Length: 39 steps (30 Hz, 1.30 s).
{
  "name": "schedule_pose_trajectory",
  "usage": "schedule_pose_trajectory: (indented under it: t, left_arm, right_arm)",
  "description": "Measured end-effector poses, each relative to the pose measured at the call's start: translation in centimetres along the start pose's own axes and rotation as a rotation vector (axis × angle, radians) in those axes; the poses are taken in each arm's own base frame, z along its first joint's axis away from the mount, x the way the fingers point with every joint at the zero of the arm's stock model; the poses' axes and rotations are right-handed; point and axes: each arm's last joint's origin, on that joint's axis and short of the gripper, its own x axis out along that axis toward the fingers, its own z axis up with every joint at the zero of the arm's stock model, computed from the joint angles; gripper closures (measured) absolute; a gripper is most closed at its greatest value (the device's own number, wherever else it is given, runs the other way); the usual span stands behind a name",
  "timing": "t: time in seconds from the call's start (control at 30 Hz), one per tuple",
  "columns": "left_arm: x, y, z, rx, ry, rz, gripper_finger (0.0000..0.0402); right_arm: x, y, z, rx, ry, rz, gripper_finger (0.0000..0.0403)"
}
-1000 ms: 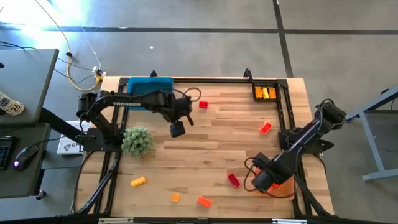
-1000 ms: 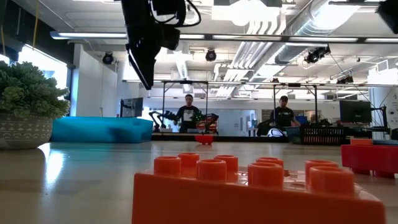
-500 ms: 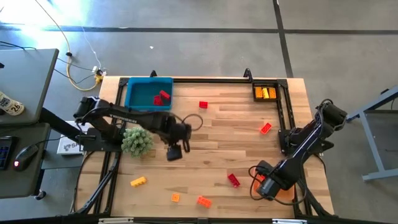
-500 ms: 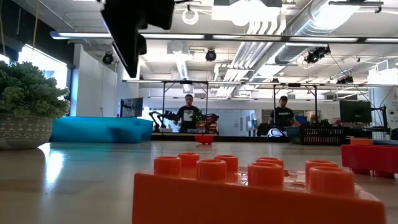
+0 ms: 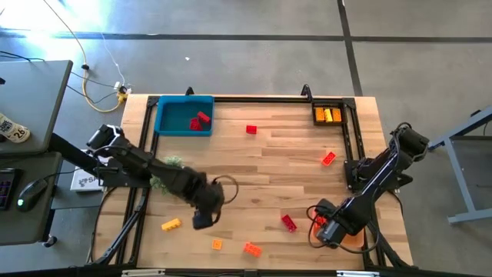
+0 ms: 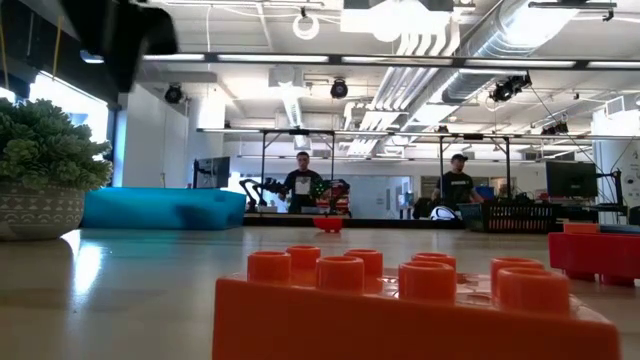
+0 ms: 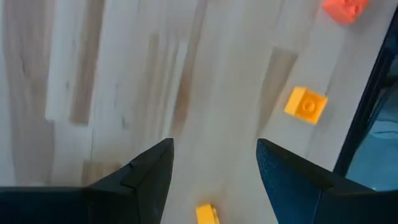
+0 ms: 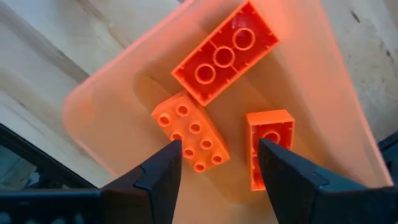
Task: Sort & place blocks by color
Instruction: Put the yellow game piece into the black bin
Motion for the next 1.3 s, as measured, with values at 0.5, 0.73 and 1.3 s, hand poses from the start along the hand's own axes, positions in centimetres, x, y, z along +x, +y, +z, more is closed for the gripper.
schedule_pose_trajectory:
  t: [0.5, 0.73, 1.3]
  left_arm:
    - [-0.3, -5.3, -7.2, -0.17, 0.007, 0.11, 0.0183]
    - [-0.4, -6.6, -10.3, -0.224, -0.01, 0.156, 0.0183]
    - [3.8, -6.3, -17.0, -0.148, 0.01, 0.227, 0.0183]
  right_arm:
    - [-4.1, 1.7, 0.4, -0.091, -0.117, 0.057, 0.0206]
    - [-6.1, 2.4, 2.1, -0.176, -0.185, 0.088, 0.0206]
    - [-7.8, 2.4, 6.6, -0.293, -0.252, 0.093, 0.0206]
